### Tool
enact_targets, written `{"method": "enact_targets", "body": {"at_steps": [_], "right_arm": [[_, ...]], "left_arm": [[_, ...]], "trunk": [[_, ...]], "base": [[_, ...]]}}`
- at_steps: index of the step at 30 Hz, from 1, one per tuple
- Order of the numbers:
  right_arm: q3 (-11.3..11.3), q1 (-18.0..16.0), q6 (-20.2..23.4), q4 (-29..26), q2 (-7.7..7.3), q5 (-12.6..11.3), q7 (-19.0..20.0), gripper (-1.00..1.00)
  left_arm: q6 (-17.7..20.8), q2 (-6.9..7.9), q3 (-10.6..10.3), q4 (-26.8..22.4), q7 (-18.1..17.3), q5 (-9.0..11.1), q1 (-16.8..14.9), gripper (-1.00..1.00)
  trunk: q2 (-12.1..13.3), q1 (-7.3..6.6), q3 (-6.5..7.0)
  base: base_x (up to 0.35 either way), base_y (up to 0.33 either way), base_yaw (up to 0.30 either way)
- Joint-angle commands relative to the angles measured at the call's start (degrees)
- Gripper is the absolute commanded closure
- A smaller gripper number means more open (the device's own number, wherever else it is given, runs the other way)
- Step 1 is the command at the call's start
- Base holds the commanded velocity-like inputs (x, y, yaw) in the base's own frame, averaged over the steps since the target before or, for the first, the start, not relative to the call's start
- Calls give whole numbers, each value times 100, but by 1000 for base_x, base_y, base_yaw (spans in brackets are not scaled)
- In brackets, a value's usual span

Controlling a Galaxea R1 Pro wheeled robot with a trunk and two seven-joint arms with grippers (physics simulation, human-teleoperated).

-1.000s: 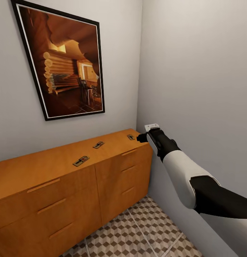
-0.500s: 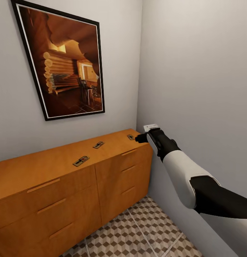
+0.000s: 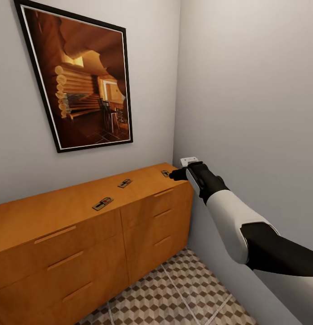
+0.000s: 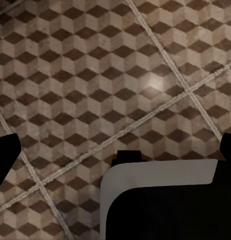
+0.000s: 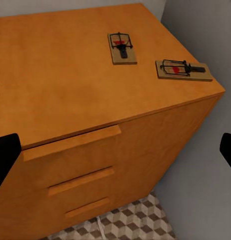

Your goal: Take the four mousetraps from the cabinet in the bathroom and place them on the bathroom floor. Make sure all four end up on the same floor surface, and ensure that at least two of them are either under or directly next to the same bathroom sink.

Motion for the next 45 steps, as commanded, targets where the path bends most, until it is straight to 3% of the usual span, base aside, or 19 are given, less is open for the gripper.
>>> {"method": "enact_targets", "body": {"at_steps": [1,15,33,45], "right_arm": [[9,-2,31,-10,0,62,38,-100],[4,-2,30,0,0,94,40,-100],[4,-1,22,19,0,104,35,-100],[4,6,21,21,0,103,27,-100]], "left_arm": [[-7,0,-3,-10,9,2,3,-100],[-7,0,13,93,9,2,3,-100],[-7,-8,15,112,9,1,3,-100],[-7,-7,23,112,9,2,3,-100]], "trunk": [[-3,0,-5],[-3,0,-9],[-3,0,-101],[-3,0,-111]], "base": [[0,0,0],[0,0,10],[0,0,156],[64,-63,24]]}}
